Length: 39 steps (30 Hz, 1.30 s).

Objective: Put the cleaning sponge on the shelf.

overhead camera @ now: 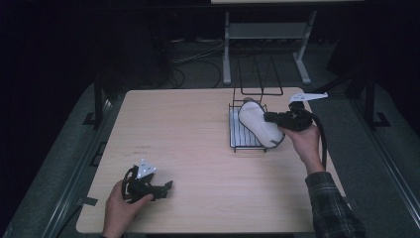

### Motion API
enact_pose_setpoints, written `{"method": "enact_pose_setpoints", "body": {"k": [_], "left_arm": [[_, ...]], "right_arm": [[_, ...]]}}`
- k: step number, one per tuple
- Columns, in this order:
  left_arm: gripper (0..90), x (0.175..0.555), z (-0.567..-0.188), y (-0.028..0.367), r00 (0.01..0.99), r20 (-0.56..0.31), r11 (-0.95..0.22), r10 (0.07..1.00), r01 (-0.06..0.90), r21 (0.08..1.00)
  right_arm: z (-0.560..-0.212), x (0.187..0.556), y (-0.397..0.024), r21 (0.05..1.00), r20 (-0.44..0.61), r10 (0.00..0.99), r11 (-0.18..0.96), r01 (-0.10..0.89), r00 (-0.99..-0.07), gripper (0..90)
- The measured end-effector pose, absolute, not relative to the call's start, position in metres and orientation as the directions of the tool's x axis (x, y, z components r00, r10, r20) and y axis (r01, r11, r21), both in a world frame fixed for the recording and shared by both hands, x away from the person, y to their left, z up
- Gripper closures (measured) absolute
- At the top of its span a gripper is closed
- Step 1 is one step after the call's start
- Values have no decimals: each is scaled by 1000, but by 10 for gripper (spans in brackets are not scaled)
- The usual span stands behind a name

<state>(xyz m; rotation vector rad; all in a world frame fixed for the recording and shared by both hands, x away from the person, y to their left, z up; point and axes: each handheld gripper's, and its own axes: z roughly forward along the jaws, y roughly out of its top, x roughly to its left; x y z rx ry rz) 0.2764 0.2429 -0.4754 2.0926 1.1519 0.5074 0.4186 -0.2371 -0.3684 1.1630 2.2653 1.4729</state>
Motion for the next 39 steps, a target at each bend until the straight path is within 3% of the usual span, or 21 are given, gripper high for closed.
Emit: {"method": "enact_pose_setpoints", "body": {"k": [13,33,39], "left_arm": [[127,276,-475,243,531,11,-372,847,580,725],[127,276,-475,243,531,11,-373,847,580,725],[127,276,-475,243,531,11,-373,847,580,725]], "right_arm": [[-380,448,-229,847,281,713,130,516,-642,825],[-400,461,-216,826,288,705,160,541,-648,814],[-404,463,-215,822,273,722,169,545,-635,770]]}}
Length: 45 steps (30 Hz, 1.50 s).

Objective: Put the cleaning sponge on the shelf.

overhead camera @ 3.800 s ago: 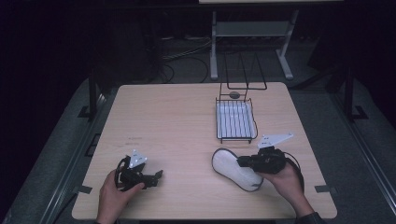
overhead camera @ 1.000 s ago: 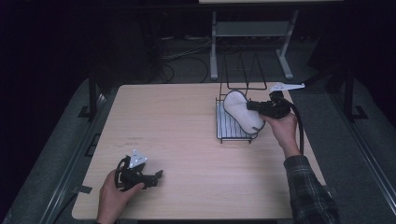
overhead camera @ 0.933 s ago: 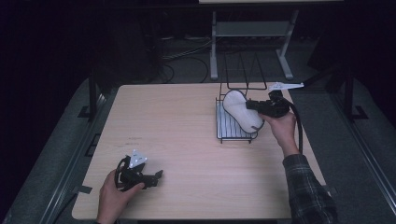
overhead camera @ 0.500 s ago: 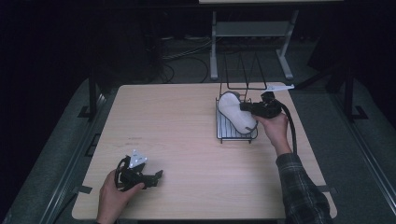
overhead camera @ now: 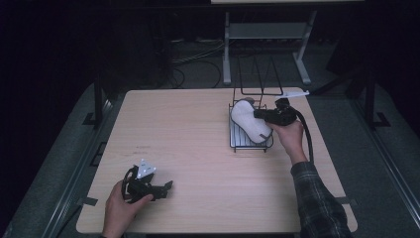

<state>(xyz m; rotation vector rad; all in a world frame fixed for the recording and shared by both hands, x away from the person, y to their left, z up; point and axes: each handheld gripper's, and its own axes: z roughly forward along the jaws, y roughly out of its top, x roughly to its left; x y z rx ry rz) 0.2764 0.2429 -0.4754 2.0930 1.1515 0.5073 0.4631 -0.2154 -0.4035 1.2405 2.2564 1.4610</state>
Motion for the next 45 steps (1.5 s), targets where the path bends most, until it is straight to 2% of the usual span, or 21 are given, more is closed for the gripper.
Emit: {"method": "enact_pose_setpoints", "body": {"k": [4,9,15,19,21,23,24,26,27,33,42,45], "left_arm": [[127,276,-475,243,531,11,-373,847,580,725],[127,276,-475,243,531,11,-373,847,579,725],[127,276,-475,243,531,11,-373,847,580,725],[127,276,-475,243,532,11,-373,847,580,725],[127,276,-475,243,531,11,-373,847,580,725],[127,276,-475,243,531,10,-372,847,579,725],[127,276,-475,243,531,11,-372,847,579,725],[127,276,-475,243,531,11,-373,847,580,725],[127,276,-475,243,531,11,-373,847,580,725],[126,276,-475,243,531,10,-372,847,580,725],[127,276,-475,243,531,11,-372,847,580,725],[127,276,-475,243,531,11,-372,847,580,725]], "right_arm": [[-408,465,-211,818,235,743,198,540,-627,721],[-412,467,-209,815,228,749,203,543,-622,700],[-414,468,-210,817,192,769,218,533,-609,574],[-410,466,-215,822,190,776,209,530,-601,556],[-408,465,-218,819,177,780,222,529,-601,566],[-407,462,-221,811,171,781,234,536,-601,625],[-407,461,-224,802,164,784,249,544,-599,721],[-407,460,-225,795,161,786,255,551,-597,756],[-409,457,-228,790,132,796,276,548,-591,815],[-418,453,-237,772,128,809,282,570,-573,860],[-428,442,-229,739,96,787,354,573,-610,869],[-428,436,-229,755,93,781,349,554,-618,869]]}}
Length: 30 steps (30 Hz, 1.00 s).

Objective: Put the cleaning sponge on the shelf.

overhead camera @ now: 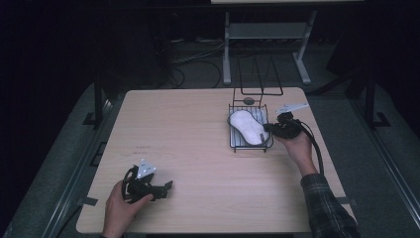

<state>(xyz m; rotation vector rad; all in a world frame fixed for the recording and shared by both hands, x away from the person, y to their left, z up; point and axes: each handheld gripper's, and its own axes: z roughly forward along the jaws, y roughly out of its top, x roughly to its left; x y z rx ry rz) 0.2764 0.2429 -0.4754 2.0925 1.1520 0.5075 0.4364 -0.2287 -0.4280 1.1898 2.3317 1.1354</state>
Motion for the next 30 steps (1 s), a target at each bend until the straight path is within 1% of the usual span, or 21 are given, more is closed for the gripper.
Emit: {"method": "enact_pose_setpoints", "body": {"k": [5,7,8,9,12,13,14,15,16,17,18,20,21,22,26,30], "left_arm": [[127,276,-475,243,531,11,-372,847,579,725],[127,276,-475,243,531,11,-373,847,580,725],[126,276,-475,243,531,11,-373,847,580,725],[126,276,-475,243,531,11,-373,847,580,725],[127,276,-475,243,531,11,-373,847,579,725],[127,276,-475,243,531,11,-373,847,580,725],[127,276,-475,243,531,11,-372,847,579,725],[127,276,-475,243,531,11,-372,847,579,725],[127,276,-475,243,531,11,-372,847,580,725],[127,276,-475,243,531,11,-372,847,579,725],[127,276,-475,243,531,11,-373,847,579,725],[127,276,-475,243,531,11,-372,847,579,725],[127,276,-475,243,531,11,-372,847,579,725],[127,276,-475,243,531,10,-372,847,579,725],[127,276,-475,243,531,11,-372,847,579,725],[127,276,-475,243,531,10,-372,847,579,725]], "right_arm": [[-423,429,-233,762,101,778,340,551,-620,849],[-421,423,-237,767,110,777,330,549,-620,812],[-419,417,-241,768,121,775,323,554,-620,775],[-419,417,-241,768,121,775,323,554,-620,775],[-418,403,-248,770,128,774,317,554,-620,660],[-419,400,-250,766,133,775,315,561,-617,660],[-419,397,-251,762,137,778,312,567,-613,574],[-419,397,-251,762,137,778,312,567,-613,574],[-419,394,-253,768,137,778,308,562,-614,539],[-419,390,-254,773,135,776,306,556,-616,498],[-418,383,-256,771,126,783,309,557,-609,431],[-419,376,-257,769,120,788,311,558,-604,393],[-419,376,-257,769,120,788,311,558,-604,393],[-421,369,-259,766,128,786,309,563,-605,365],[-423,357,-261,767,128,782,312,561,-610,354],[-428,335,-263,757,100,787,337,560,-609,334]]}}
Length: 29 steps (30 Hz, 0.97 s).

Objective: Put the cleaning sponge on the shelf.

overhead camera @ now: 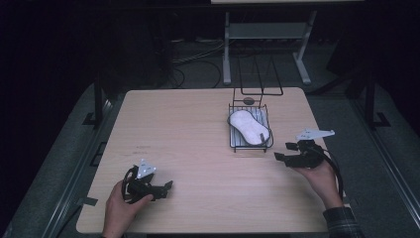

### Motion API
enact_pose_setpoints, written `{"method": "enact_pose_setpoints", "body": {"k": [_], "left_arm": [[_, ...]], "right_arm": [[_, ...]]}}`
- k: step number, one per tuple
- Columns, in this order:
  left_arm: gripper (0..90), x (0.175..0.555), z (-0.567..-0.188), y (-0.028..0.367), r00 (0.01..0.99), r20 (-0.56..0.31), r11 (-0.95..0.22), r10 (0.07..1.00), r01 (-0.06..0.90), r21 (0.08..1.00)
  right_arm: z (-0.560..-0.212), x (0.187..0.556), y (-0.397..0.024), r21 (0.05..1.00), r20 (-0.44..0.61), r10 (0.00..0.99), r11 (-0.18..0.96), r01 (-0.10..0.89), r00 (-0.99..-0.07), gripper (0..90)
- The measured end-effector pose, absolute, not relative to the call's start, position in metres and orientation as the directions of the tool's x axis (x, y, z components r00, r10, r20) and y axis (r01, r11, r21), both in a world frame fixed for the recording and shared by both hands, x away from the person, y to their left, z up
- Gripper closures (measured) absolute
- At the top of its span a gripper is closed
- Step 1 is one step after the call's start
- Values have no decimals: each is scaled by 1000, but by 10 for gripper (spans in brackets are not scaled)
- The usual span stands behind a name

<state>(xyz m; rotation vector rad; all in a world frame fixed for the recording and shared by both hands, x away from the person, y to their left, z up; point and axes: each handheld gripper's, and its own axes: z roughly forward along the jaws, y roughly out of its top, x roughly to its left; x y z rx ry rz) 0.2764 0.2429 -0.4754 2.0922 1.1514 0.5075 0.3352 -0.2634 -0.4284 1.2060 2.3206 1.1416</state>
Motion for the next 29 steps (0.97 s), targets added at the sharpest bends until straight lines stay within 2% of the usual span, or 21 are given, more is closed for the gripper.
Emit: {"method": "enact_pose_setpoints", "body": {"k": [5,12,17,29], "left_arm": [[127,276,-475,243,533,12,-375,846,580,723],[127,276,-475,243,533,13,-375,846,578,725],[127,276,-475,243,533,13,-375,846,578,725],[127,276,-475,243,533,13,-375,846,578,725]], "right_arm": [[-436,319,-268,752,98,793,337,566,-602,332],[-447,295,-275,735,93,820,326,595,-564,261],[-456,285,-279,723,106,827,317,614,-552,246],[-470,264,-281,677,41,830,386,627,-556,216]]}}
